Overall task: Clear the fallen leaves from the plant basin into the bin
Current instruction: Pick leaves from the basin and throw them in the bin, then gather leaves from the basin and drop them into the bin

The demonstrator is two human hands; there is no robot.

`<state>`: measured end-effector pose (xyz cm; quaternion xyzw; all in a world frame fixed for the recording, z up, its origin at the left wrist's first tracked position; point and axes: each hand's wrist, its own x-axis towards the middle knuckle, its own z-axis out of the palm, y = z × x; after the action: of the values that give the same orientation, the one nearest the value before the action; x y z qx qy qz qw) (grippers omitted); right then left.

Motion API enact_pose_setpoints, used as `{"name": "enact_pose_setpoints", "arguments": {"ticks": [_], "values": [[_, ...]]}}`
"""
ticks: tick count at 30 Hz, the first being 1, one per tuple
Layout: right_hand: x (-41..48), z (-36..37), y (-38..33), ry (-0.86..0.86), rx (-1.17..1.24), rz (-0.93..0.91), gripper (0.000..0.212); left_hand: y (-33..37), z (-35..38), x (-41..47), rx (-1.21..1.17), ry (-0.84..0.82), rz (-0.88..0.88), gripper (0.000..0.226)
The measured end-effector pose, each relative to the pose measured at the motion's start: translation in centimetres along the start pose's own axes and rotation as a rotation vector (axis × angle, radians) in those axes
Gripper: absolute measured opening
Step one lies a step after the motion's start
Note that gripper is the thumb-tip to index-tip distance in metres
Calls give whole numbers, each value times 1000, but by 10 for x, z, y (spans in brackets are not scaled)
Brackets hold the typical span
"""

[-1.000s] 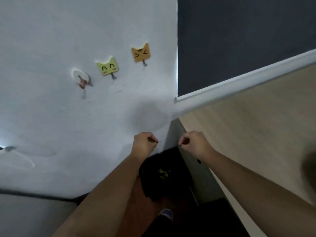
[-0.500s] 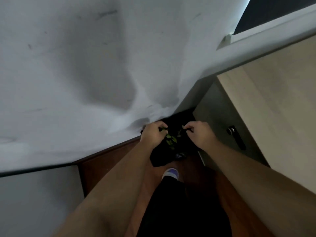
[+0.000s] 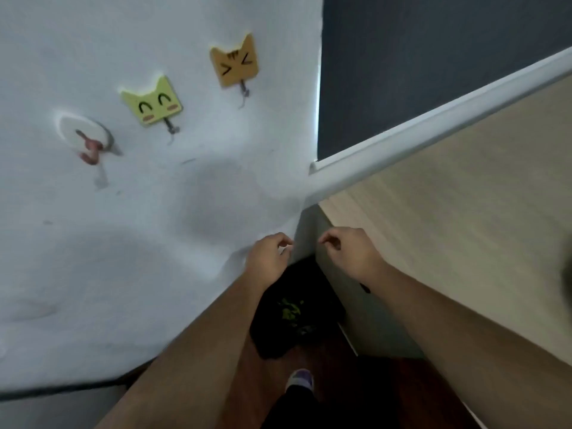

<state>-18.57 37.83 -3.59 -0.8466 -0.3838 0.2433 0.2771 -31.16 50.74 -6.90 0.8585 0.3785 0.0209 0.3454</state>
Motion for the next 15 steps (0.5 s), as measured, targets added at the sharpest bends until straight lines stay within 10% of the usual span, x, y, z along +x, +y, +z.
{"name": "enact_pose_setpoints", "arguments": {"ticks": [15], "values": [[-260, -190, 209, 532, 38, 456, 18, 318, 169, -80, 299, -324, 765, 25]]}}
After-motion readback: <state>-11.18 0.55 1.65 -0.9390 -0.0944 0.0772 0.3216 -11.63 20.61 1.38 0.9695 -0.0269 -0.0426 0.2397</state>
